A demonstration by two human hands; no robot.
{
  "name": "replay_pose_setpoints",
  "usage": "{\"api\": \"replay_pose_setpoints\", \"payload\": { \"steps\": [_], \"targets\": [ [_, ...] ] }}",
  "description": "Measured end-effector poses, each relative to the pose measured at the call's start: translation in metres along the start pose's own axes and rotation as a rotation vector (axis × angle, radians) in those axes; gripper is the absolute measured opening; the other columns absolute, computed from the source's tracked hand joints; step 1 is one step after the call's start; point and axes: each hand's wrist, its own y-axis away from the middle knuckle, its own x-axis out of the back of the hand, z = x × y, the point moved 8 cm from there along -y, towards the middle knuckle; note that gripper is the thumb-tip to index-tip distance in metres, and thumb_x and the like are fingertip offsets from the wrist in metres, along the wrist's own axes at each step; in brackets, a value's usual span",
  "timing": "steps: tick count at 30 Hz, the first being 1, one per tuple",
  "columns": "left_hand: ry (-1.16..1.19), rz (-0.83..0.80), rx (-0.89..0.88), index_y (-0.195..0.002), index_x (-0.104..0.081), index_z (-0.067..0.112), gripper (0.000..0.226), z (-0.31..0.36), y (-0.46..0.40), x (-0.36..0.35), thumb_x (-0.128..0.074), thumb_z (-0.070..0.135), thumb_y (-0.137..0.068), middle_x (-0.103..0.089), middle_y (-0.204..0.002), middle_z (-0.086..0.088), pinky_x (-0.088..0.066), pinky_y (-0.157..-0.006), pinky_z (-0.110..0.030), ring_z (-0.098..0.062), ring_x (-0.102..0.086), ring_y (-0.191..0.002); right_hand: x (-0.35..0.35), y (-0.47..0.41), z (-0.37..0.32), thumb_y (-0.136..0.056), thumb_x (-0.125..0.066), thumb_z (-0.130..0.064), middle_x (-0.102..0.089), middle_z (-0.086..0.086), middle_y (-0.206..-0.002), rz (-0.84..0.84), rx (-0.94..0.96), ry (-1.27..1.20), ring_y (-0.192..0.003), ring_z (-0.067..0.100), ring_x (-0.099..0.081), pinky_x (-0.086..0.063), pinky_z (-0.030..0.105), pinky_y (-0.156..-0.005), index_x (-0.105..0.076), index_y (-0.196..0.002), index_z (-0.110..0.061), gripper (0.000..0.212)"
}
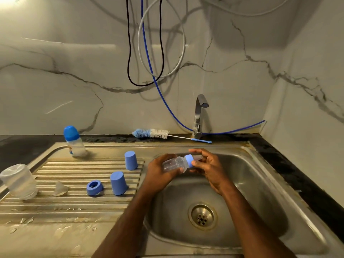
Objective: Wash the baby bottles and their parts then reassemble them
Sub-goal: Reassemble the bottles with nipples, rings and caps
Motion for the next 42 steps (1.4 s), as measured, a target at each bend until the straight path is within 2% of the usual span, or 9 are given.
{"api": "replay_pose_setpoints", "payload": {
  "steps": [7, 12, 18, 23, 29, 32, 36, 39, 42],
  "targets": [
    [0.011, -0.067, 0.015, -0.123, -0.068, 0.024, 0.048, -0.011, -0.003, -0.001, -0.086, 0.029, -0.079, -0.070, -0.115, 0.010, -0.053, -0.084, -0.014, 0.002, -0.065, -0.102, -0.002, 0.005, -0.007, -0.084, -0.072, 0.004, -0.074, 0.001, -0.115, -0.087, 0.074, 0.065, -0.109, 0.021, -0.069, -0.059, 0.031, -0.087, -0.078, -0.108, -0.023, 0.036],
    [0.043, -0.093, 0.065, -0.121, -0.070, 0.029, 0.045, -0.019, -0.003, 0.000, -0.086, 0.033, -0.079, -0.070, -0.111, 0.016, -0.050, -0.082, -0.010, 0.012, -0.062, -0.100, -0.001, 0.004, -0.008, -0.081, -0.071, 0.007, -0.073, 0.004, -0.117, -0.134, 0.075, 0.112, -0.112, 0.023, -0.068, -0.056, 0.037, -0.095, -0.075, -0.111, -0.015, 0.038],
    [0.038, -0.111, 0.065, -0.121, -0.069, 0.033, 0.044, -0.020, -0.002, 0.000, -0.084, 0.037, -0.080, -0.068, -0.108, 0.024, -0.050, -0.079, -0.008, 0.015, -0.060, -0.099, -0.004, 0.005, -0.006, -0.080, -0.071, 0.010, -0.074, 0.003, -0.117, -0.152, 0.060, 0.104, -0.113, 0.022, -0.068, -0.057, 0.037, -0.096, -0.077, -0.107, -0.021, 0.042],
    [0.022, -0.108, 0.028, -0.128, -0.067, 0.028, 0.050, -0.017, -0.003, -0.002, -0.083, 0.039, -0.082, -0.069, -0.118, 0.014, -0.052, -0.087, -0.014, 0.005, -0.063, -0.107, 0.000, 0.003, -0.003, -0.083, -0.073, 0.000, -0.072, 0.002, -0.120, -0.146, 0.034, 0.077, -0.115, 0.023, -0.067, -0.056, 0.039, -0.096, -0.077, -0.111, -0.026, 0.038],
    [0.048, -0.111, 0.007, -0.127, -0.067, 0.028, 0.049, -0.013, -0.002, -0.002, -0.083, 0.035, -0.082, -0.069, -0.118, 0.012, -0.050, -0.087, -0.010, 0.007, -0.062, -0.106, 0.003, 0.001, -0.002, -0.086, -0.075, -0.004, -0.072, 0.002, -0.122, -0.129, 0.020, 0.049, -0.116, 0.023, -0.067, -0.057, 0.039, -0.094, -0.076, -0.114, -0.028, 0.038],
    [0.096, -0.134, 0.050, -0.129, -0.067, 0.023, 0.047, -0.016, -0.002, -0.004, -0.080, 0.034, -0.085, -0.070, -0.118, 0.009, -0.054, -0.090, -0.020, -0.002, -0.064, -0.108, 0.002, 0.002, -0.003, -0.086, -0.073, -0.002, -0.071, 0.001, -0.124, -0.153, 0.029, 0.068, -0.118, 0.021, -0.066, -0.056, 0.039, -0.097, -0.075, -0.115, -0.027, 0.039],
    [0.191, -0.156, 0.224, -0.128, -0.065, 0.026, 0.044, -0.032, 0.004, -0.007, -0.074, 0.041, -0.088, -0.066, -0.114, 0.008, -0.056, -0.072, -0.022, -0.010, -0.065, -0.102, 0.001, 0.004, -0.005, -0.084, -0.071, 0.007, -0.071, 0.001, -0.124, -0.186, 0.043, 0.076, -0.119, 0.020, -0.065, -0.055, 0.036, -0.099, -0.075, -0.116, -0.023, 0.044],
    [0.232, -0.216, 0.182, -0.115, -0.071, 0.025, 0.033, -0.030, 0.005, -0.011, -0.066, 0.049, -0.094, -0.073, -0.093, -0.003, -0.051, -0.053, -0.026, -0.021, -0.071, -0.077, 0.002, 0.005, -0.007, -0.083, -0.067, 0.014, -0.071, 0.002, -0.126, -0.186, 0.049, 0.049, -0.122, 0.019, -0.064, -0.053, 0.034, -0.101, -0.072, -0.119, -0.015, 0.047],
    [0.265, -0.226, 0.213, -0.106, -0.073, 0.017, 0.045, -0.031, 0.005, -0.012, -0.061, 0.059, -0.094, -0.072, -0.082, -0.013, -0.043, -0.044, -0.024, -0.023, -0.064, -0.059, 0.004, 0.005, -0.009, -0.081, -0.064, 0.019, -0.071, 0.002, -0.126, -0.185, 0.044, -0.005, -0.123, 0.019, -0.063, -0.053, 0.034, -0.102, -0.072, -0.115, -0.010, 0.045]
  ]
}}
